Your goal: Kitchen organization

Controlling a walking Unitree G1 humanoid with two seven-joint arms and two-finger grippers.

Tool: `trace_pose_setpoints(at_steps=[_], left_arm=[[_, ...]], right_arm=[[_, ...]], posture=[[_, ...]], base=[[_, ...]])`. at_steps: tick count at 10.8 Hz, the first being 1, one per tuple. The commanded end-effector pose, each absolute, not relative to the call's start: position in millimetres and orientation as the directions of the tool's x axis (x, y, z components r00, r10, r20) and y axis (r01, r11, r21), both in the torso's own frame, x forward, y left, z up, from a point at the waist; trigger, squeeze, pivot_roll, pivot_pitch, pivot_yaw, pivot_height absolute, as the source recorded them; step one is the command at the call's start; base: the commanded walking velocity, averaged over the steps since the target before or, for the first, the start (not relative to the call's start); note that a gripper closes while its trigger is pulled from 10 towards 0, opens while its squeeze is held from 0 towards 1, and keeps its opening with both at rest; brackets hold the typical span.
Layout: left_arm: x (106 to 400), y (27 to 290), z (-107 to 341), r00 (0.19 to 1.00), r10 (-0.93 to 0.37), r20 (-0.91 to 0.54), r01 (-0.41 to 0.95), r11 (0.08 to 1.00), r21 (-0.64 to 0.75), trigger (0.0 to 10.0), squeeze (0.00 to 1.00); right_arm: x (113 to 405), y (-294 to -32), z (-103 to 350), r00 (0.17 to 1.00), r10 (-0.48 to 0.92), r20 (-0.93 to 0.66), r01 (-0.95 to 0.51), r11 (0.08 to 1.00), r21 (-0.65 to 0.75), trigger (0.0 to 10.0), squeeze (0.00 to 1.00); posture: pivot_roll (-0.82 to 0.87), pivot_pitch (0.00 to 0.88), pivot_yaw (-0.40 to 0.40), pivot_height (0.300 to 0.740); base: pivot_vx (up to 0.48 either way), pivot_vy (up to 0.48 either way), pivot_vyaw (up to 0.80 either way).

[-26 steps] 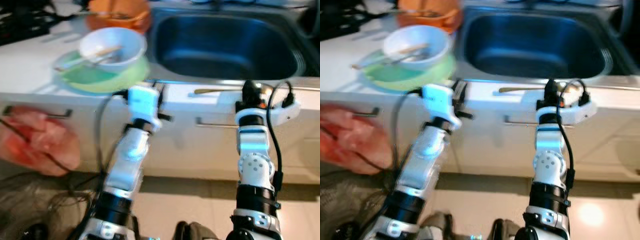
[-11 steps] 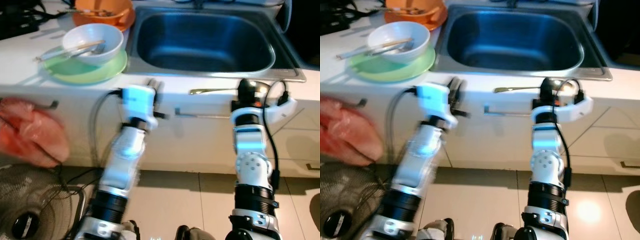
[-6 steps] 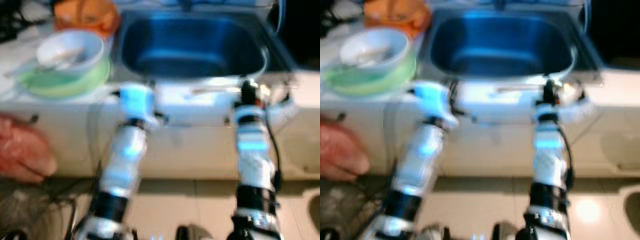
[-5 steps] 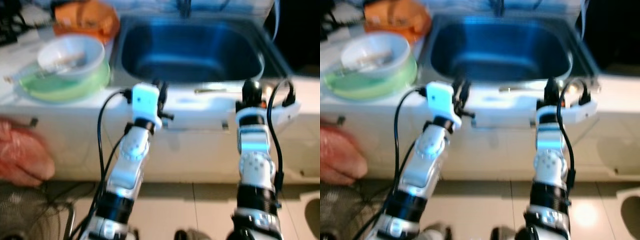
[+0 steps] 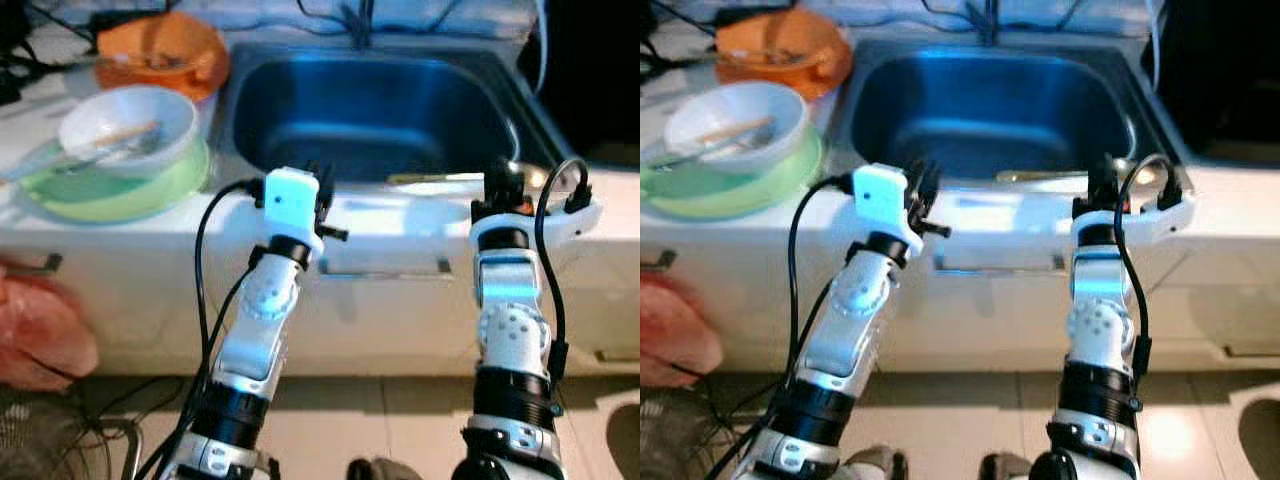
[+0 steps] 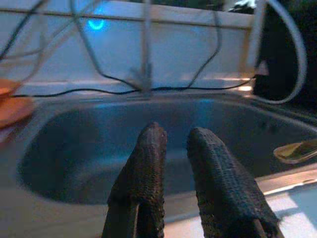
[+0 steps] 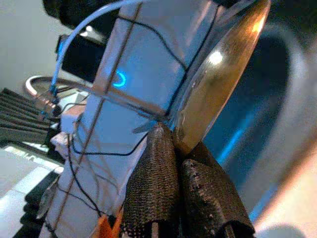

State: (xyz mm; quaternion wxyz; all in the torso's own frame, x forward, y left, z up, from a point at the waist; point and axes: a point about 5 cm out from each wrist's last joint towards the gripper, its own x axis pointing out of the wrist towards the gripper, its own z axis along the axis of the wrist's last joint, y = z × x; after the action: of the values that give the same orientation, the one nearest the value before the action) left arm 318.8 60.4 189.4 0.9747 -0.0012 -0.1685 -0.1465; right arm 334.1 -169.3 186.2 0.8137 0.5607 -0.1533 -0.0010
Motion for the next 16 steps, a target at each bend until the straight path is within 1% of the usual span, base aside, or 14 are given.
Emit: trace_pose_setpoints(at_steps=[1, 10, 11, 13, 15, 16], left_arm=[[319.3, 66.0, 187.7, 0.908, -0.268, 0.322, 0.266, 0.963, 0.051, 10.0, 0.0], [319.5, 66.5, 187.4, 0.91, -0.262, 0.322, 0.26, 0.964, 0.048, 10.0, 0.0], [319.2, 65.8, 187.3, 0.909, -0.264, 0.323, 0.264, 0.963, 0.045, 10.0, 0.0], [318.4, 62.0, 186.7, 0.901, -0.288, 0.323, 0.287, 0.956, 0.052, 10.0, 0.0], [318.9, 62.0, 187.0, 0.901, -0.288, 0.323, 0.287, 0.957, 0.054, 10.0, 0.0], [319.5, 61.9, 187.2, 0.901, -0.289, 0.323, 0.287, 0.956, 0.056, 10.0, 0.0]], right_arm=[[334.8, -164.3, 194.4, 0.947, -0.161, 0.276, -0.203, 0.362, 0.91, 10.0, 0.0], [336.8, -165.4, 197.4, 0.946, -0.166, 0.277, -0.204, 0.358, 0.911, 10.0, 0.0], [337.5, -166.1, 197.5, 0.946, -0.17, 0.275, -0.2, 0.362, 0.911, 10.0, 0.0], [347.3, -168.1, 203.0, 0.946, -0.165, 0.279, -0.185, 0.432, 0.883, 10.0, 0.0], [359.0, -174.3, 213.3, 0.937, -0.16, 0.311, -0.173, 0.56, 0.81, 10.0, 0.0], [366.7, -176.3, 223.7, 0.925, -0.138, 0.355, -0.157, 0.711, 0.685, 10.0, 0.0]], posture=[[0.13, 0.165, -0.031, 0.74], [0.13, 0.172, -0.035, 0.74], [0.13, 0.171, -0.036, 0.74], [0.12, 0.171, -0.037, 0.74], [0.13, 0.165, -0.039, 0.74], [0.13, 0.161, -0.039, 0.74]], base=[[0.3, 0.0, 0.0], [0.297, 0.0, 0.0], [0.0, 0.0, 0.0], [0.0, 0.0, 0.0], [0.0, 0.0, 0.0], [0.0, 0.0, 0.0]])
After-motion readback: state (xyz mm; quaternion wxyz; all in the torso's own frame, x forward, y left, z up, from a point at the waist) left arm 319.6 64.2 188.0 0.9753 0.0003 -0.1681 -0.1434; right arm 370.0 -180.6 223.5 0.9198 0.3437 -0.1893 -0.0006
